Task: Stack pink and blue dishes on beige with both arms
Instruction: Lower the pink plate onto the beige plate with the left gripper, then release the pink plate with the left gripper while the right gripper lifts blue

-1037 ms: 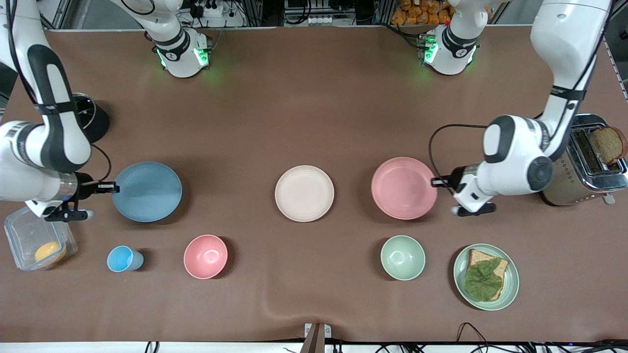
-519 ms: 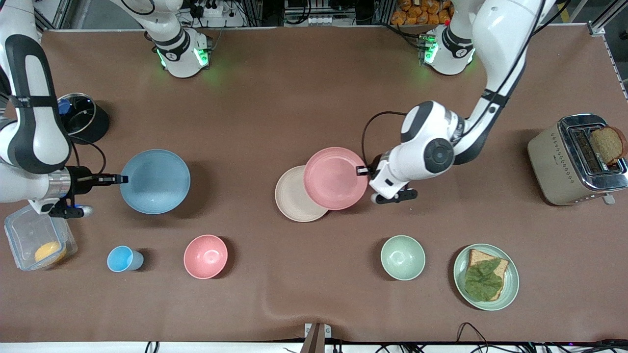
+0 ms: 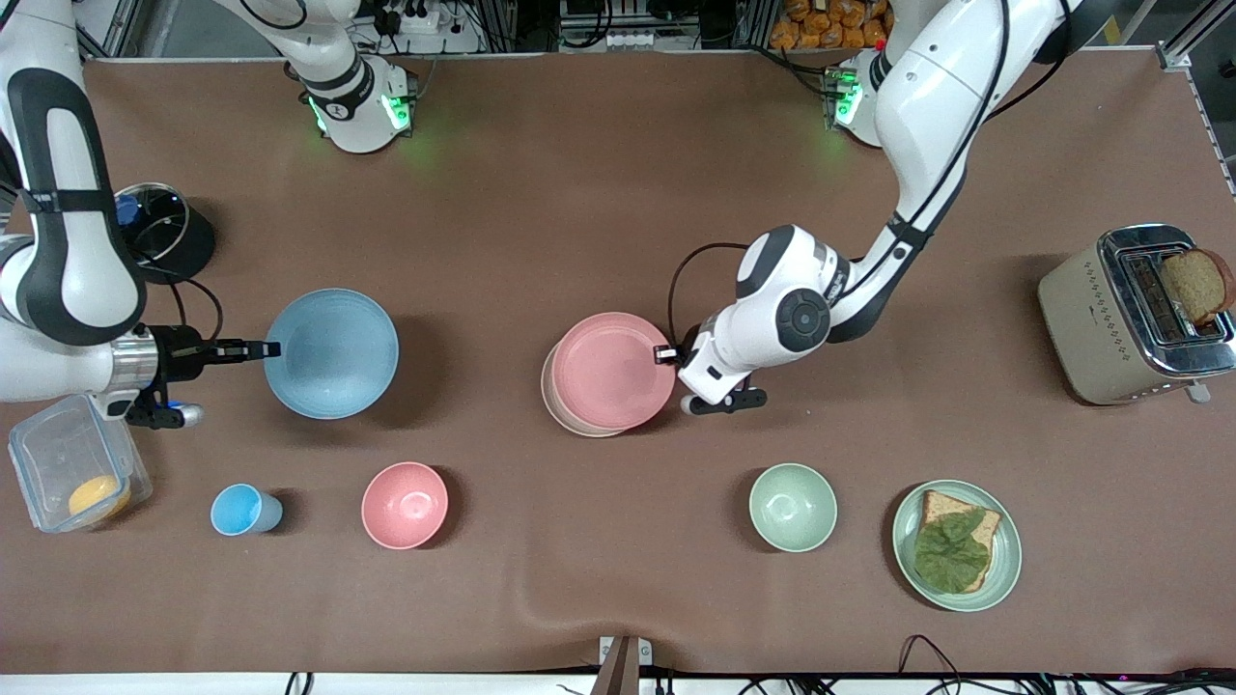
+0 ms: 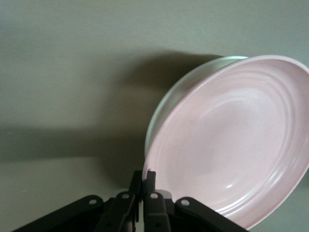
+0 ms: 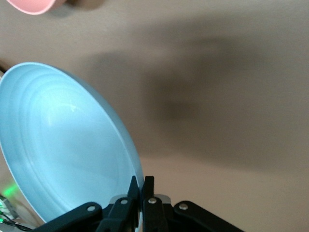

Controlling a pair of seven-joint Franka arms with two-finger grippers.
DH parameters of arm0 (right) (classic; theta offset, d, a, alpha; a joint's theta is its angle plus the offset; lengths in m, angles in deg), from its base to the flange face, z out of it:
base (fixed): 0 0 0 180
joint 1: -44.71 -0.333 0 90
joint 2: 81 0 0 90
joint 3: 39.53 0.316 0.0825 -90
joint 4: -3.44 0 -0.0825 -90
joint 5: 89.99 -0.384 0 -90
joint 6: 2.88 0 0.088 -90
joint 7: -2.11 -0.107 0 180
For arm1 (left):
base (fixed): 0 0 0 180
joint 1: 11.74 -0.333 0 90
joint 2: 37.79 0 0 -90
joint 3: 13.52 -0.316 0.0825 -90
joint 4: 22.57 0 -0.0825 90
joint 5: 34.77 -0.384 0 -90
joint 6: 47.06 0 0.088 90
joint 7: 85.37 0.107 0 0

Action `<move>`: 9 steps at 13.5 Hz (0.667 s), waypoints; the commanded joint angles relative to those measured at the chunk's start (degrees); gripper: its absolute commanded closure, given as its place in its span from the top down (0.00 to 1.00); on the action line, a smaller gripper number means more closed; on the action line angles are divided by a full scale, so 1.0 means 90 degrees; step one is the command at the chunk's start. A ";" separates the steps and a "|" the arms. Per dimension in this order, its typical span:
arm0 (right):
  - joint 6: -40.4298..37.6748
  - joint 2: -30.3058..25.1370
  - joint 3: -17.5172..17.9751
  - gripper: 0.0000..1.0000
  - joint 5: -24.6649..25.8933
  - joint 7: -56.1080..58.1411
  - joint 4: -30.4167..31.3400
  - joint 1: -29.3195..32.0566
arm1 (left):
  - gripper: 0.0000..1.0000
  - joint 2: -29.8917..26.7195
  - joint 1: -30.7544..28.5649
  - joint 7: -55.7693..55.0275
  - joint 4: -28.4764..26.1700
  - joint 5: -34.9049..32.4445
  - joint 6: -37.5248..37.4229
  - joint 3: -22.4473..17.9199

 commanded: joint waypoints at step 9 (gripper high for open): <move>0.0409 0.0025 -0.0006 0.00 -0.0658 -0.1988 0.0033 -0.1040 | 0.00 0.0500 0.0588 0.0007 0.0223 -0.0174 0.0667 -0.0345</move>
